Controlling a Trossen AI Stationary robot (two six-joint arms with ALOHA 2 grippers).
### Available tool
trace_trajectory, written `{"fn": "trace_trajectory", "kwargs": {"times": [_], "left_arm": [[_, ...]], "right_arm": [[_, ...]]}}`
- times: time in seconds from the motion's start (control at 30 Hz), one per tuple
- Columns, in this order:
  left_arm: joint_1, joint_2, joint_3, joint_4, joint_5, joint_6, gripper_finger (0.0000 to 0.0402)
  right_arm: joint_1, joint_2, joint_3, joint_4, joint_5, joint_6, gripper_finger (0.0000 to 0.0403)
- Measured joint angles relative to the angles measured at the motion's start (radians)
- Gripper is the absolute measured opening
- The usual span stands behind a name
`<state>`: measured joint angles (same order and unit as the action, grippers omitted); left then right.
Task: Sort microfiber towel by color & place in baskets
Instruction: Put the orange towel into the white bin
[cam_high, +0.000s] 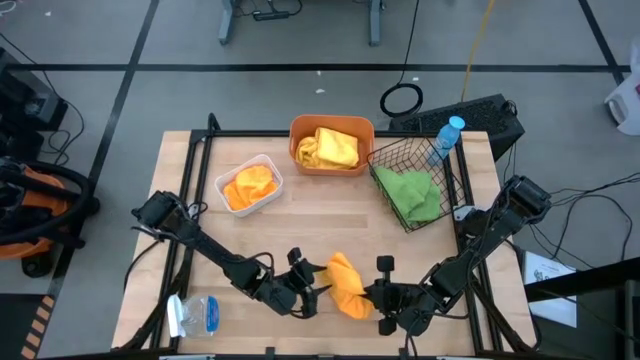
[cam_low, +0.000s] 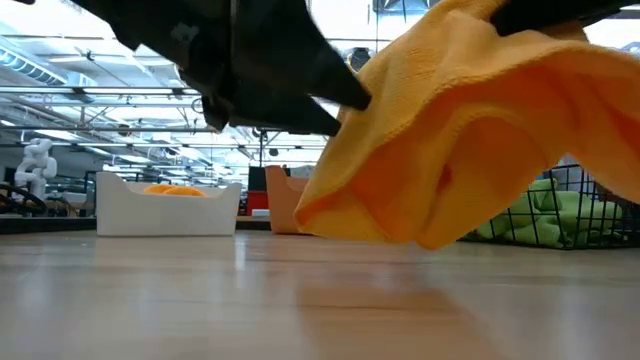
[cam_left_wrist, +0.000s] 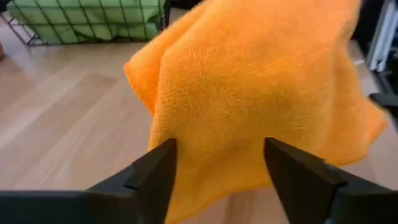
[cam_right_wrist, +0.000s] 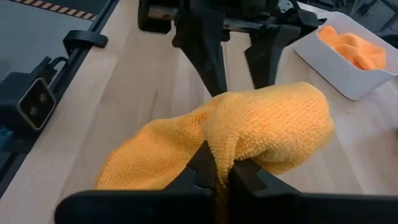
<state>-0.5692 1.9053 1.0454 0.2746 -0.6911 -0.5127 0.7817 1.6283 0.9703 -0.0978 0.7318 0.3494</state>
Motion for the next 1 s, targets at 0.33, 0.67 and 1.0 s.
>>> {"fn": "trace_trajectory", "kwargs": {"times": [0.33, 0.67, 1.0], "left_arm": [[0.027, -0.001, 0.0, 0.107, 0.057, -0.003, 0.0348], [0.033, 0.028, 0.001, 0.138, 0.073, 0.007, 0.0349], [-0.041, -0.064, 0.001, -0.055, 0.046, -0.058, 0.0349]], "right_arm": [[0.019, 0.0, 0.0, 0.0, 0.003, -0.021, 0.0002], [0.017, 0.0, 0.0, -0.014, 0.01, -0.022, 0.0002], [0.018, 0.0, 0.0, -0.072, 0.054, 0.021, 0.0002]]}}
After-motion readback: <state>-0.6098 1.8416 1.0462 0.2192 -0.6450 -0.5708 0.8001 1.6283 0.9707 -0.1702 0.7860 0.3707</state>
